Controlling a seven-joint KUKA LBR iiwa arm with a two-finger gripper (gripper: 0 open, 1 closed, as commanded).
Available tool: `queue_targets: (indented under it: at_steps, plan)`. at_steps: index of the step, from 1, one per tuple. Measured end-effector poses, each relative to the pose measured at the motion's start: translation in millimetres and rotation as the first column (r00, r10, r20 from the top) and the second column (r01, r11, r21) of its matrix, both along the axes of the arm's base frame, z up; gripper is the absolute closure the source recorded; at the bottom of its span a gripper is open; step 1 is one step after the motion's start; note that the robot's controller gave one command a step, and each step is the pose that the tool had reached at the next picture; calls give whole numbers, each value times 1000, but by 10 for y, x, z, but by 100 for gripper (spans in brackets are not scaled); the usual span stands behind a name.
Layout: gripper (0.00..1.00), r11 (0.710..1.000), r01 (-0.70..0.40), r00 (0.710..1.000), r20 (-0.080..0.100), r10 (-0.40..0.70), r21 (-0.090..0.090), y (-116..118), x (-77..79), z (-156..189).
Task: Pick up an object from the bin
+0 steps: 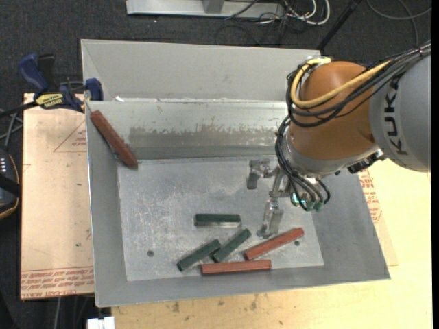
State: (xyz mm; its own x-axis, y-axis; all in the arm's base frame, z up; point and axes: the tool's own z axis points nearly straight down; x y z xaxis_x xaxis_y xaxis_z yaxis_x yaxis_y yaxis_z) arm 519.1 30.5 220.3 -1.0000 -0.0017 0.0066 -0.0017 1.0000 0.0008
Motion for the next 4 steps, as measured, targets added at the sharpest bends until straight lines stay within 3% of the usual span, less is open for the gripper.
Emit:
queue_targets:
  at_steps: [1,2,3,4]
  plan:
    - [0,1000,1,1000,7,-1,0,-1,15,34]
    - [0,999,33,999,16,-33,2,-196,-111,-380]
    - [100,993,118,993,16,-118,2,-478,-218,-1476]
    - [100,993,119,993,15,-119,2,-478,-218,-1477]
